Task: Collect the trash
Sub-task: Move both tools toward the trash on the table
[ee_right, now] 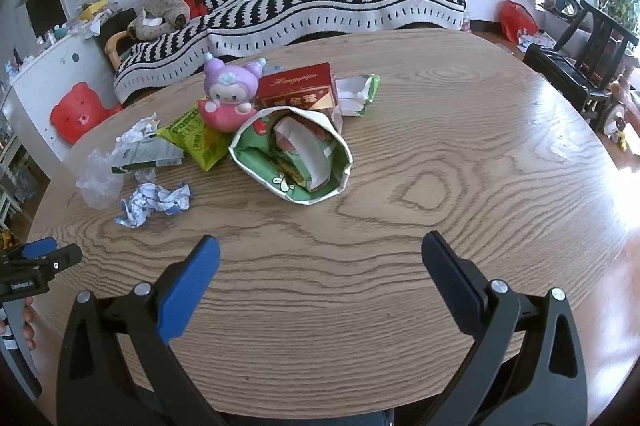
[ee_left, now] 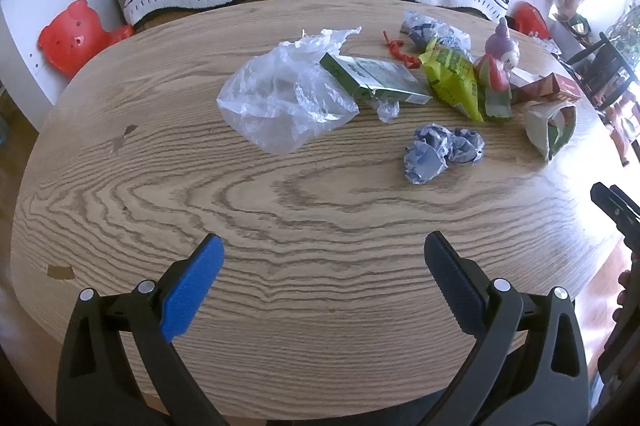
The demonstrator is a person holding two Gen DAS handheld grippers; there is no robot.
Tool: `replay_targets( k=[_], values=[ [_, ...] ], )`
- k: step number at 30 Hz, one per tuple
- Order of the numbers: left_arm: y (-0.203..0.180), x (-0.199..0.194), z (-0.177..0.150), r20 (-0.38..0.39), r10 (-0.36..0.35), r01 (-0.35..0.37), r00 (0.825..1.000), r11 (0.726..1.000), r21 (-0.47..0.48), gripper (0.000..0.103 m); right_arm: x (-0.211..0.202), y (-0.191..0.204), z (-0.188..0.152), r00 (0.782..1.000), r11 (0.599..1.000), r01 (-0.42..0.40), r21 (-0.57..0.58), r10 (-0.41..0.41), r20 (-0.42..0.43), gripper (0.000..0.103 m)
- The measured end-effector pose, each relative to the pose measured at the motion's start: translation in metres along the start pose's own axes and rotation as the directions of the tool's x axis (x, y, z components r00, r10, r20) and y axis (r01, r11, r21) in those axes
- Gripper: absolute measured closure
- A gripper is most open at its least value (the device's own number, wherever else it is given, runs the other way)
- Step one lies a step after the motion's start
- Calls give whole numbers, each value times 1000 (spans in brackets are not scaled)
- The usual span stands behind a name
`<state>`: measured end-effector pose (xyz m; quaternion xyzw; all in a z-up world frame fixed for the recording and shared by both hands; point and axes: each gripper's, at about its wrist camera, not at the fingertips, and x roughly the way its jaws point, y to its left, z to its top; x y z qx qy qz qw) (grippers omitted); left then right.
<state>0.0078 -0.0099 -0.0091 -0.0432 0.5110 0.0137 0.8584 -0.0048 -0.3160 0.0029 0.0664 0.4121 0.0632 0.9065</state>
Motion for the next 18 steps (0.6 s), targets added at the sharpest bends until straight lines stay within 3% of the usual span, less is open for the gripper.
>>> replay_targets(
  k=[5, 9, 18],
  values=[
    [-1, 0, 0, 1, 5, -5, 1000, 1000, 3, 5, -1, -2, -1, 1000, 1000, 2, 7, -2, 1, 5],
    [-3, 4, -1, 8, 55, -55, 998, 998, 33, 5, 0, -1, -1, 1000, 1000, 1, -3, -1, 0, 5],
    [-2, 7, -1, -5, 49, -49, 999, 999, 22, 5, 0, -1, -2, 1000, 1000, 5, -7, -5, -1, 5]
  ],
)
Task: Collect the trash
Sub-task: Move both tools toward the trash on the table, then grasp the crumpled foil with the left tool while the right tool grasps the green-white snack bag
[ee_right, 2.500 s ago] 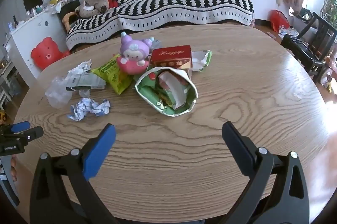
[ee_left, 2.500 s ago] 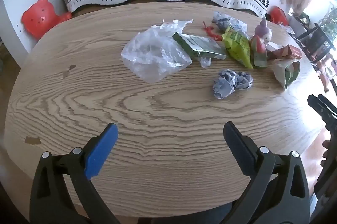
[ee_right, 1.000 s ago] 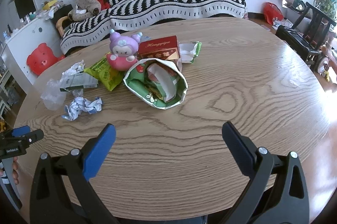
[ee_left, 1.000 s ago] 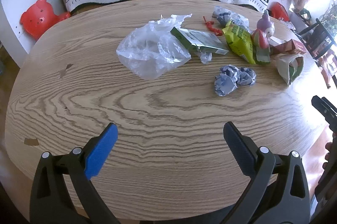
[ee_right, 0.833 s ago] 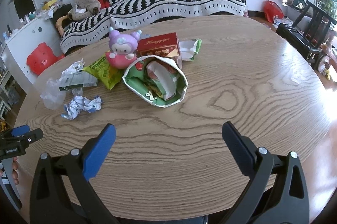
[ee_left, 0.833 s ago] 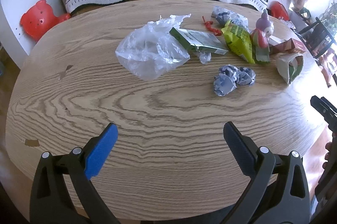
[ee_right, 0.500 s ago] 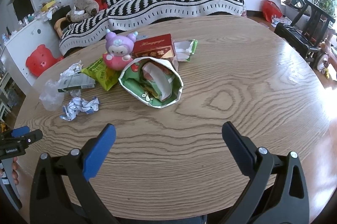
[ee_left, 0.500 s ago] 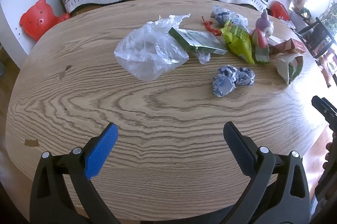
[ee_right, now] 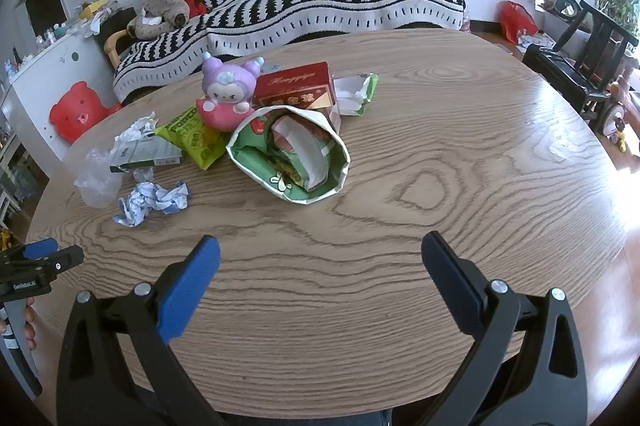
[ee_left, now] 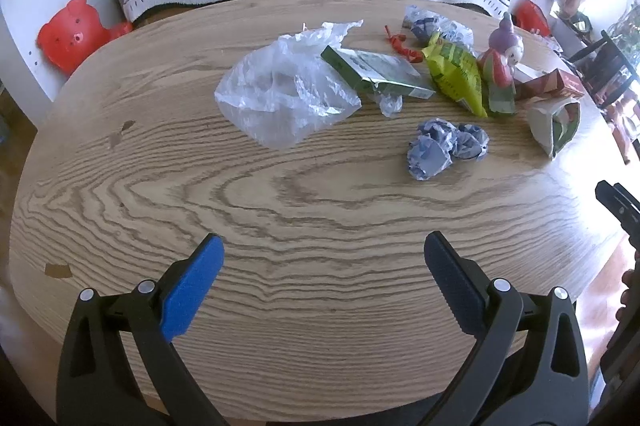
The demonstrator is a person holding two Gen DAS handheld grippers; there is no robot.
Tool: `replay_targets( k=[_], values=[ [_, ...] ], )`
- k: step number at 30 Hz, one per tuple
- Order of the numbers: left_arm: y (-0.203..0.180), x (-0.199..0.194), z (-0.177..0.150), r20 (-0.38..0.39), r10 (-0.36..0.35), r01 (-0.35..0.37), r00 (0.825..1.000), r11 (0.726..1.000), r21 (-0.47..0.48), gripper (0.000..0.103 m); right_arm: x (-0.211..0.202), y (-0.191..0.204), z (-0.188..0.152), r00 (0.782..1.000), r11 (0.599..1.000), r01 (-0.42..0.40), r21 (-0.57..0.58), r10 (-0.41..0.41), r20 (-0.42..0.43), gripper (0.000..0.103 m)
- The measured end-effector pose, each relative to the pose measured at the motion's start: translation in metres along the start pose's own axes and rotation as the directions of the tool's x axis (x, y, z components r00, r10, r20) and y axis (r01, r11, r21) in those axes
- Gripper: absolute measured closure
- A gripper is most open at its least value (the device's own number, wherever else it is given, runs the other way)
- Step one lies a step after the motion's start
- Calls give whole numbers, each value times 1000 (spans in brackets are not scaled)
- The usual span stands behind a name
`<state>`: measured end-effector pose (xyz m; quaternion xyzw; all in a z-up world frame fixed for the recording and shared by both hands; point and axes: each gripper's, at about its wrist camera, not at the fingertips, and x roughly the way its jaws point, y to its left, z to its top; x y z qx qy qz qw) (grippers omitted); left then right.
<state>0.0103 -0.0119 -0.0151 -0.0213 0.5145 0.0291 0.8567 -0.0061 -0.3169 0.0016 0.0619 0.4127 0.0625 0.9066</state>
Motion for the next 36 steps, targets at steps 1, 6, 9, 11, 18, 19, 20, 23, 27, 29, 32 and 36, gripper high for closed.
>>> replay_targets(
  k=[1, 6, 9, 11, 18, 19, 20, 23, 27, 29, 32, 36],
  values=[
    [0, 1, 0, -2, -4, 4, 1000, 1000, -4, 5, 0, 0, 1, 1000, 1000, 1, 0, -1, -1, 5],
    [1, 2, 1, -3, -14, 14, 1000, 1000, -10, 5, -1, -3, 4, 1000, 1000, 8, 5, -8, 4, 5],
    [-1, 2, 1, -3, -15, 15, 1000, 1000, -6, 5, -1, -2, 4, 1000, 1000, 8, 4, -8, 4, 5],
    [-2, 3, 2, -5, -14, 14, 1000, 1000, -2, 5, -2, -3, 5, 1000, 1000, 5, 6, -5, 5, 5],
    [-6, 7, 3, -9, -27, 27, 1000, 1000, 0, 5, 0, -3, 5, 1000, 1000, 6, 2, -6, -4, 5],
    [-6, 7, 3, -12, -28, 28, 1000, 1000, 1, 5, 1, -3, 5, 1000, 1000, 6, 3, -6, -4, 5],
    [-7, 9, 3, -14, -31, 31, 999, 1000, 0, 5, 1, -3, 5, 1000, 1000, 5, 4, -5, -4, 5],
    [-10, 12, 3, -24, -40, 40, 999, 999, 3, 5, 3, -4, 6, 1000, 1000, 1, 6, -1, -7, 5],
    [-18, 17, 6, -31, -49, 50, 998, 998, 24, 5, 10, -3, 13, 1000, 1000, -18, 9, 18, -10, 5],
    [-25, 20, 11, -31, -57, 58, 998, 997, 43, 5, 14, 0, 19, 1000, 1000, -27, 5, 27, -8, 5],
    [-37, 22, 19, -24, -77, 79, 997, 994, 76, 5, 20, 2, 29, 999, 999, -35, 1, 35, -1, 6],
    [-49, 27, 27, -19, -99, 101, 995, 988, 118, 5, 30, 1, 43, 1000, 1000, -21, -1, 21, 9, 5]
  ],
)
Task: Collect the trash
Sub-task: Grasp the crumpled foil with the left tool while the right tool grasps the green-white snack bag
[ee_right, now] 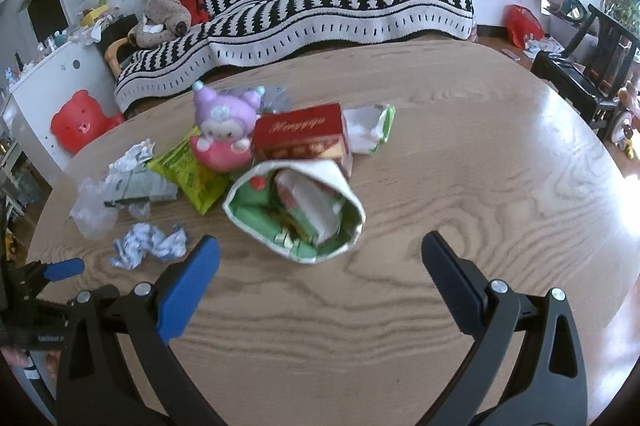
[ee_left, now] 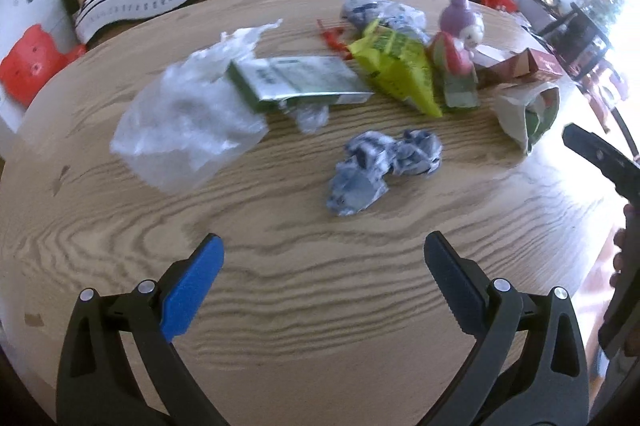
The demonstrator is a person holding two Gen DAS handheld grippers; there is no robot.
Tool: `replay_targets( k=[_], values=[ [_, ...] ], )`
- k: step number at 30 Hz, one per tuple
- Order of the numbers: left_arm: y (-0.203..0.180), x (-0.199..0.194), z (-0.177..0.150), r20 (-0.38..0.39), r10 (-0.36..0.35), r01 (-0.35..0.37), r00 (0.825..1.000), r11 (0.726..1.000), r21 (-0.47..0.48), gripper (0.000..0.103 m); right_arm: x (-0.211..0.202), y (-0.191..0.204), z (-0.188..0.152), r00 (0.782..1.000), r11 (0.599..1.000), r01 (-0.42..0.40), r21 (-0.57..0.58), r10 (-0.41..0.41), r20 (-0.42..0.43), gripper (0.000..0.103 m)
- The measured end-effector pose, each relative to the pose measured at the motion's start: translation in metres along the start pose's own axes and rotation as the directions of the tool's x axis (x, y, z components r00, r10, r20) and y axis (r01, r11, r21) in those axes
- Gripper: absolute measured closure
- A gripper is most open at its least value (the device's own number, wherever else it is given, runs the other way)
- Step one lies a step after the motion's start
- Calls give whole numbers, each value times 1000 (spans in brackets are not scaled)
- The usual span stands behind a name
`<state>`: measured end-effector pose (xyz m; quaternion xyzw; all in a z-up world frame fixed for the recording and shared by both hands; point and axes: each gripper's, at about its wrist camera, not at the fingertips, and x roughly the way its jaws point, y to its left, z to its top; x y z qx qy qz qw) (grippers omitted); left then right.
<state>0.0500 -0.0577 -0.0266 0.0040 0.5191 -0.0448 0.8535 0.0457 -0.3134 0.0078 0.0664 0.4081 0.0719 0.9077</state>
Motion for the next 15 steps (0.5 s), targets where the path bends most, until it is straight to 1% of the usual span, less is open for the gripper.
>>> replay_targets(
  k=[3, 7, 10, 12, 14, 15],
  values=[
    [-7, 8, 7, -4, 2, -2, 1000, 999, 32, 5, 12, -1, 7, 1000, 1000, 1, -2, -1, -25, 5],
    [-13, 15, 16, -8, -10, 11, 1000, 999, 51, 5, 25, -1, 14, 999, 1000, -22, -8, 22, -40, 6],
    [-18, 13, 21, 16, -33, 31, 999, 997, 76, 5, 26, -5, 17, 999, 999, -35, -10, 35, -19, 6],
    [-19, 13, 23, 22, -36, 34, 999, 995, 90, 5, 24, -9, 20, 999, 998, -52, -25, 52, 1, 5],
    [-19, 15, 25, 26, -26, 23, 999, 994, 102, 6, 27, -11, 23, 999, 998, -37, -55, 37, -3, 6],
    [-20, 15, 25, 28, -26, 23, 999, 994, 103, 6, 28, -12, 24, 1000, 997, -31, -66, 30, -8, 7]
  ],
)
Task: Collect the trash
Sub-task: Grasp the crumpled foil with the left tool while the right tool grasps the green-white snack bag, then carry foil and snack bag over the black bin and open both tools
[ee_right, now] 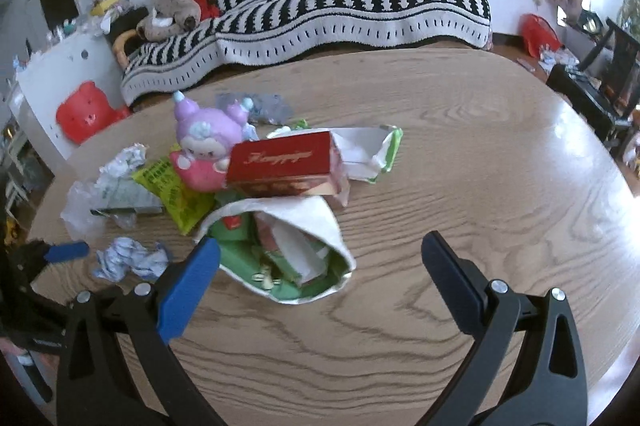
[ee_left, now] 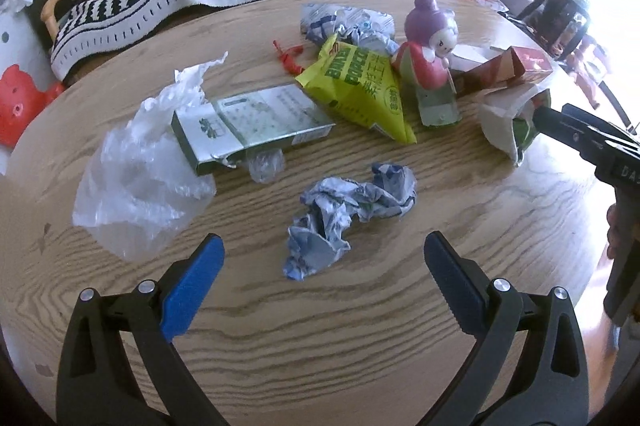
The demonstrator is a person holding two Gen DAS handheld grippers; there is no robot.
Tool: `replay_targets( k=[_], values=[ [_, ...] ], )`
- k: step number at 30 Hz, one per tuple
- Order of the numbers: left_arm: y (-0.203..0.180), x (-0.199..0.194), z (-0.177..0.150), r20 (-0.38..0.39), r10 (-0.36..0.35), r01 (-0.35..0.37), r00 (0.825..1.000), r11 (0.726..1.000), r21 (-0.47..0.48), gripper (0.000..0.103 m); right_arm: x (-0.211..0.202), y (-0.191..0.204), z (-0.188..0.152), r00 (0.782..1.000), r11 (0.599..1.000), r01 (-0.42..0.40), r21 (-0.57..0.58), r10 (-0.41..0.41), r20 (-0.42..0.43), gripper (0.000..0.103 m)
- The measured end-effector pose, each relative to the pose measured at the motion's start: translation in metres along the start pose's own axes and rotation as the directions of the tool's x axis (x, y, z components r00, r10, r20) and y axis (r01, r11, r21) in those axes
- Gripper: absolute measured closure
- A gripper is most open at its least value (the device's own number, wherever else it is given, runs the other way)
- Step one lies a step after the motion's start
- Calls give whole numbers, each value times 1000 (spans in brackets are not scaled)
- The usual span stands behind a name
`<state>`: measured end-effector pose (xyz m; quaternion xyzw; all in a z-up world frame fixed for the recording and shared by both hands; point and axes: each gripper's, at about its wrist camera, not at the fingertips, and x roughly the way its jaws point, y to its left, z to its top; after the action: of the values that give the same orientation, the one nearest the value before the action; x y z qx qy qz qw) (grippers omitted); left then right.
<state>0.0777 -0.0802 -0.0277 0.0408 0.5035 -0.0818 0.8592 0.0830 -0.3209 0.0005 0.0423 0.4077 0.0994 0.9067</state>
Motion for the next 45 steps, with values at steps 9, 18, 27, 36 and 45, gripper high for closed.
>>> replay_targets(
  k=[9, 18, 27, 36, 45],
  values=[
    [-1, 19, 4, -66, -50, 47, 997, 998, -46, 68, 9, -4, 3, 998, 998, -57, 2, 57, -14, 60],
    [-7, 10, 11, -21, -82, 81, 996, 996, -41, 85, -5, 1, 1, 997, 997, -72, -17, 72, -4, 99],
    [-15, -17, 7, 13, -92, 92, 996, 995, -31, 85, -32, 0, 0, 999, 999, -40, -24, 41, 36, 99],
    [-24, -34, 2, 37, -94, 95, 995, 995, -6, 85, -57, -3, -8, 998, 999, -25, -20, 27, 58, 99],
    [-25, -41, -3, 40, -90, 90, 995, 996, 0, 85, -64, -12, -17, 998, 1000, -5, 0, 5, 56, 99]
  ],
)
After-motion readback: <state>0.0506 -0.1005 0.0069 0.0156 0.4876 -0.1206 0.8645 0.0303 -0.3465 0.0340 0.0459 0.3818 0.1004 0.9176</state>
